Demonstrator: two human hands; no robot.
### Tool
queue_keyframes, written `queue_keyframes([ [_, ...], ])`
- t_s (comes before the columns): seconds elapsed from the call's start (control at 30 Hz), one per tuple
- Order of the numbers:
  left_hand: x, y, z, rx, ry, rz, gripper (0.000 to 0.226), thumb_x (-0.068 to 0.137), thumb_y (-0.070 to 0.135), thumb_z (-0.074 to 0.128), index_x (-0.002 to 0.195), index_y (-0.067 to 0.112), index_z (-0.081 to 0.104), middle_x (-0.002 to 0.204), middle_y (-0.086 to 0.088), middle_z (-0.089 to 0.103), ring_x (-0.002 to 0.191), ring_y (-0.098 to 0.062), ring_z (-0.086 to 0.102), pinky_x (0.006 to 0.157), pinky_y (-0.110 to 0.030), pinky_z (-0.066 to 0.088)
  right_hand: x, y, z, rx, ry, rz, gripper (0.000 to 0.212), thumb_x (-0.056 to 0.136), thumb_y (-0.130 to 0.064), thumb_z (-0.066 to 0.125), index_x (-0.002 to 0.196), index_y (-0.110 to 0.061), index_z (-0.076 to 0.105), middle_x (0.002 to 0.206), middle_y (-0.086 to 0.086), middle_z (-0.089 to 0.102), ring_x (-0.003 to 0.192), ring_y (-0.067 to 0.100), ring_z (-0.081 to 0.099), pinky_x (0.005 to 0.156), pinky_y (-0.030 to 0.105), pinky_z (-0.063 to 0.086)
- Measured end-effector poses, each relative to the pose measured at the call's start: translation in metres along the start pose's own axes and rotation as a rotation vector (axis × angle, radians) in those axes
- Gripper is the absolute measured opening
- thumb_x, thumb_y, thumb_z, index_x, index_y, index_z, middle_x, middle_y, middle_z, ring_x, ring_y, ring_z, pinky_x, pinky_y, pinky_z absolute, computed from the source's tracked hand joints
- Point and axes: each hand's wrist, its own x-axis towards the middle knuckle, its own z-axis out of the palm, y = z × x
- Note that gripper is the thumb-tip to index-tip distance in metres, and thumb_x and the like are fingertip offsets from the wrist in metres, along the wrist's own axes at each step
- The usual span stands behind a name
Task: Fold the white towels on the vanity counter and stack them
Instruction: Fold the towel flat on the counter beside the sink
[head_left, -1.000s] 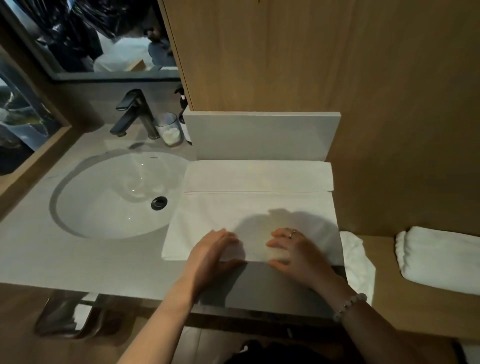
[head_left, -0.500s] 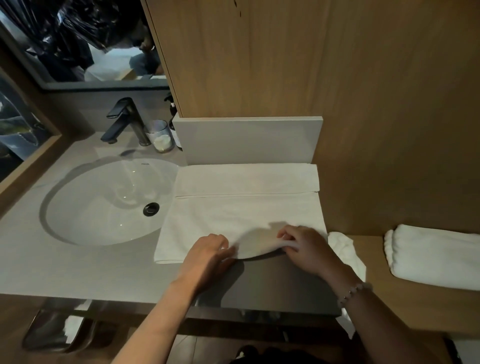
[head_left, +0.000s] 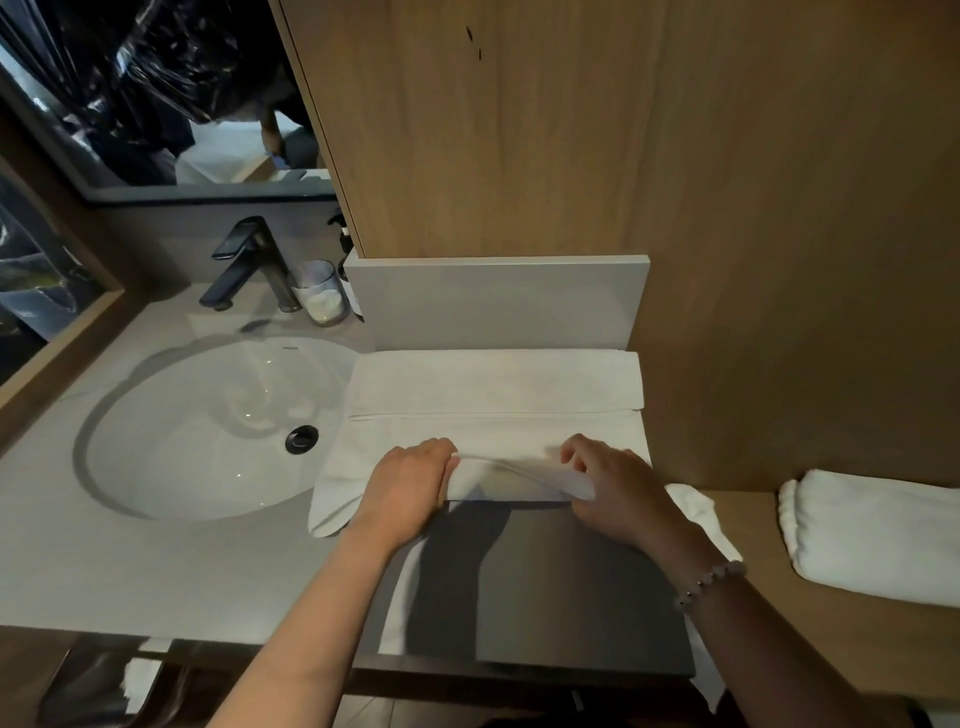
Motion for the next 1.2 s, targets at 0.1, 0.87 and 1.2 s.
queue_keyframes([
  [0.1,0.010,-0.013,0.001,-0.088,-0.015,-0.035,0.051,0.093,0.057,0.029,0.100,0.014,0.056,0.099,-0.004,0.064,0.085,-0.028,0.059,0.066,-0.030,0.033,0.010,0.013,-0.015,0.081,0.067,0.035,0.020,0.081,-0.027,0.070,0.097,-0.022,0.058,0.097,-0.004,0.061,0.076,0.009,0.051,0.058,0.008,0.033],
  [0.87,0.043,-0.091,-0.014,-0.208,0.089,-0.713,0.019,0.090,0.028,0.055,0.102,0.015,0.061,0.097,-0.011,0.067,0.090,-0.035,0.057,0.069,-0.032,0.040,0.082,0.039,-0.022,0.072,0.431,0.333,0.038,0.097,-0.029,0.043,0.127,-0.006,0.052,0.110,0.019,0.064,0.098,0.037,0.060,0.079,0.032,0.047],
  [1.2,0.086,-0.103,0.004,-0.441,0.253,-0.828,0.031,0.099,0.023,0.038,0.118,0.000,0.045,0.105,-0.026,0.060,0.097,-0.043,0.054,0.075,-0.040,0.038,0.119,0.057,-0.024,0.047,0.441,0.409,0.045,0.097,-0.038,0.037,0.130,-0.010,0.047,0.114,0.015,0.064,0.100,0.032,0.062,0.082,0.035,0.049],
])
